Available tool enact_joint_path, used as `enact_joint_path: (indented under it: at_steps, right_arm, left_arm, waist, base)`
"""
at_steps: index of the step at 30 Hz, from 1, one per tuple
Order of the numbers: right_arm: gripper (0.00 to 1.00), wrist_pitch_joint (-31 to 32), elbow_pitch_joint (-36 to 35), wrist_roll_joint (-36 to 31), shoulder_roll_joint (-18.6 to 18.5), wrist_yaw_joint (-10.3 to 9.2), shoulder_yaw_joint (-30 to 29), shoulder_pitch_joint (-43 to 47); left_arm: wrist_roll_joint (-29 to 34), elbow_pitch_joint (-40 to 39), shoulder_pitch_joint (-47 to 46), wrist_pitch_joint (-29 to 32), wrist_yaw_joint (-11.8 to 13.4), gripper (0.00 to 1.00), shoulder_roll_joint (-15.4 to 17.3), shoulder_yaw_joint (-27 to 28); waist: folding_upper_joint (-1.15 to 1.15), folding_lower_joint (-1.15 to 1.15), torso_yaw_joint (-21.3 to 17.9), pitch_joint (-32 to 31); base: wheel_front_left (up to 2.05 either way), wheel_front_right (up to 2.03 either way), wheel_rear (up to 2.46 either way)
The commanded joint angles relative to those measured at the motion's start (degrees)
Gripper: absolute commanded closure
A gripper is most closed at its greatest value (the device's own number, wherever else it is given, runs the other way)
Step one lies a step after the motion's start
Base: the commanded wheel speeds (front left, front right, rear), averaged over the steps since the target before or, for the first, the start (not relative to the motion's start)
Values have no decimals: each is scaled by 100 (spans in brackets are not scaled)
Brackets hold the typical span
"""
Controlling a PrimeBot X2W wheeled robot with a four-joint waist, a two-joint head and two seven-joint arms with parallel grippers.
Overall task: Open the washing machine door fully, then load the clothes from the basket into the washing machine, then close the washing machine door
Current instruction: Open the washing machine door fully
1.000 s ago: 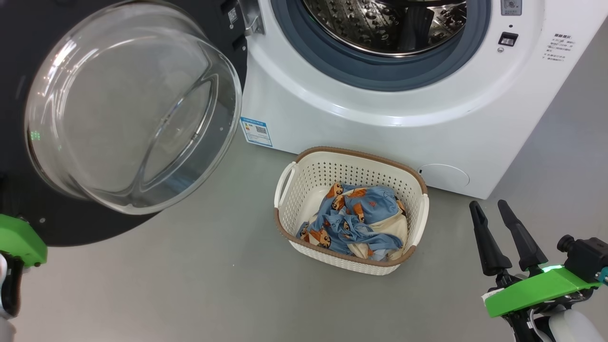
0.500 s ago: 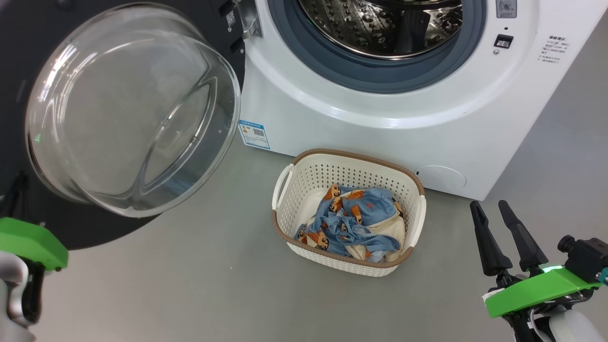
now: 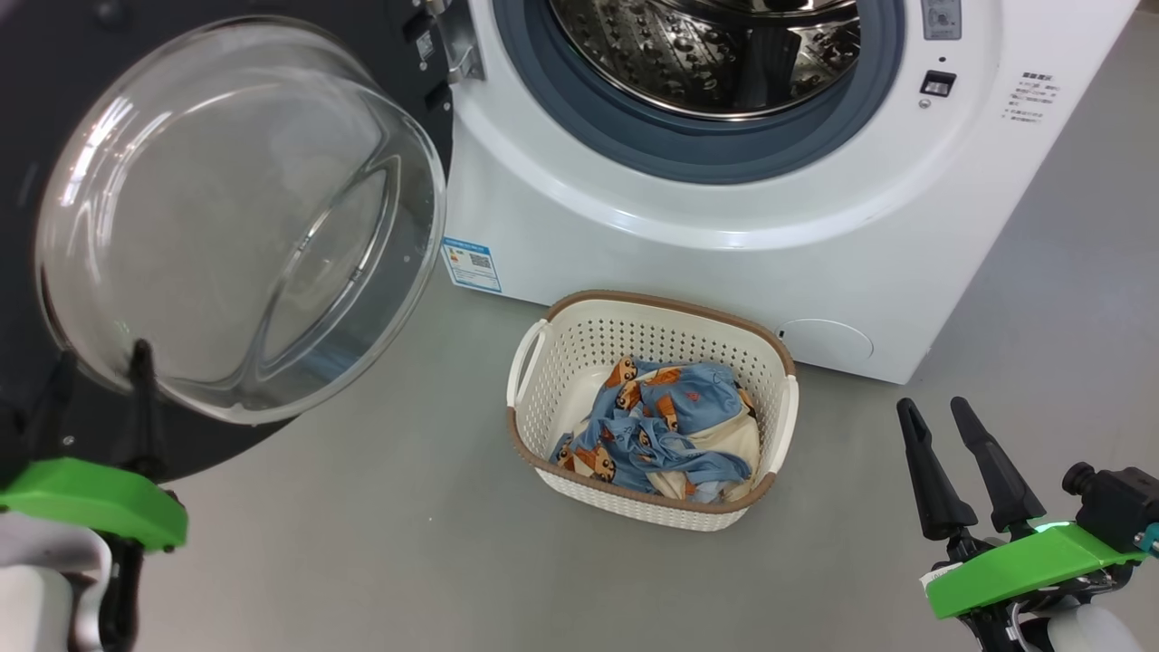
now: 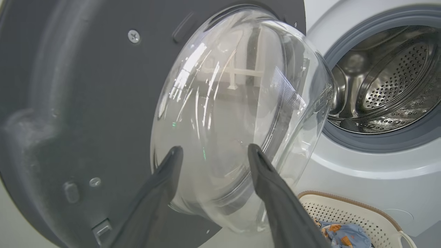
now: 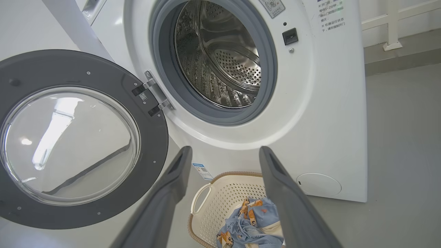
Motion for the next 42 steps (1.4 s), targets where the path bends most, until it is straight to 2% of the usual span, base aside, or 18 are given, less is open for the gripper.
enact_joint_path:
  at_steps: [1, 12, 18, 24, 42]
  right_arm:
    - [0, -69, -123, 45, -50, 40, 135, -23]
    - [0, -69, -113, 52, -147, 40, 168, -72]
    - [0, -69, -120, 27, -186, 40, 180, -70]
    - [0, -69, -143, 13, -217, 40, 196, -54]
    - [0, -69, -278, -114, -411, 40, 106, -67]
  left_arm:
    - [-37, -224, -43, -66, 69, 0, 229, 216]
    - [-4, -1142, 380, -171, 276, 0, -52, 34]
    - [34, -1455, 568, -302, 348, 0, -243, -131]
    - [5, -1343, 728, -545, 334, 0, -459, -264]
    - [19, -884, 892, -1025, 251, 0, -832, -410]
  waist:
    - [0, 0, -29, 16]
    - [0, 0, -295, 15]
    - [0, 0, -582, -64]
    - [0, 0, -889, -141]
    - [0, 0, -1674, -172]
  base:
    - [0, 0, 0]
    - [0, 0, 0]
    - [0, 0, 0]
    - [0, 0, 0]
    - [0, 0, 0]
